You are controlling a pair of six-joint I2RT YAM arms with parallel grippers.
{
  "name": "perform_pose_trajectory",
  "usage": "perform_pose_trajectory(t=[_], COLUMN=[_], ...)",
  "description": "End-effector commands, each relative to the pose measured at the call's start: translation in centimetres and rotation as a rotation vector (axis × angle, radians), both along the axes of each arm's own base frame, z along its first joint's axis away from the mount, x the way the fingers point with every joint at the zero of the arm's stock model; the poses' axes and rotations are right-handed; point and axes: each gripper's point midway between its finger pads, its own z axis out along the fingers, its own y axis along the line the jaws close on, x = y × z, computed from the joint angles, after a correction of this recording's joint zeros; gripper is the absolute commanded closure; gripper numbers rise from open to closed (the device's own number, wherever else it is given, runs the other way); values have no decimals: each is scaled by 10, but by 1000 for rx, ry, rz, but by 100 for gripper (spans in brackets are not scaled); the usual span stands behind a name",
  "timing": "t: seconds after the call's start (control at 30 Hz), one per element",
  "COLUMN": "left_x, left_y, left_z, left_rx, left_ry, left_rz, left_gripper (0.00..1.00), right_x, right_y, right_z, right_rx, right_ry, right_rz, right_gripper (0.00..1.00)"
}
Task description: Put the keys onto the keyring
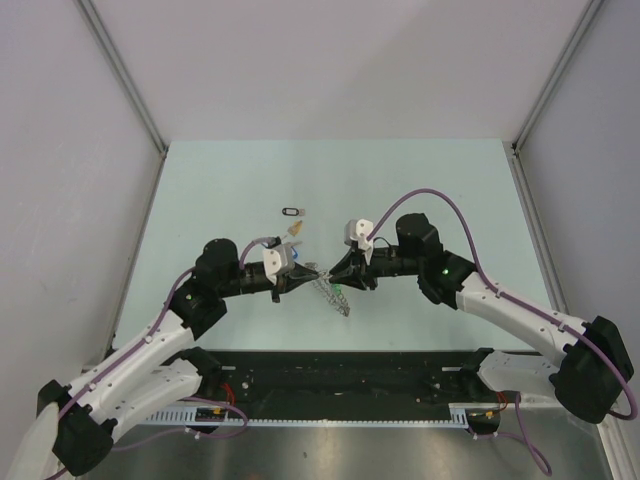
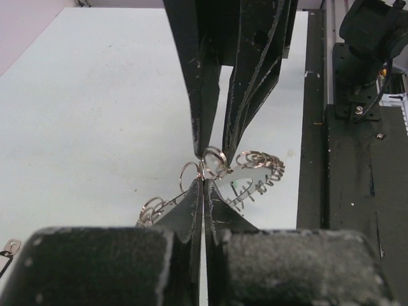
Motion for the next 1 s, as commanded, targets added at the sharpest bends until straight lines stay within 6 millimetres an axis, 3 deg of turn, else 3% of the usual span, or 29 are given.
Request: perform_pose_trajectory(t=[0.0,0.27,0.4,0.53,0.73,0.97], left_x=[7,13,13,9,2,0], left_y=[-1,0,1,1,-2,-3], left_z=[17,15,18,21,24,25], left_rx=[-44,-48,-69,-84,-98,-102], left_ry=[-40,5,1,-12,-18,-22], left_rz=[34,78,91,80,29,18], left_gripper=[100,100,100,100,100,100], right_x=[-13,-23,-34,-22,2,-1], right_y=[1,-1,-1,-4,-5,6], right_z=[16,24,22,21,38,37], right_rx=[43,65,65,44,94,126], right_ry=[-45,-64,-45,-49,-87,-61], right_rz=[68,111,179,99,0,57], right_gripper=[77,94,94,91,83,85])
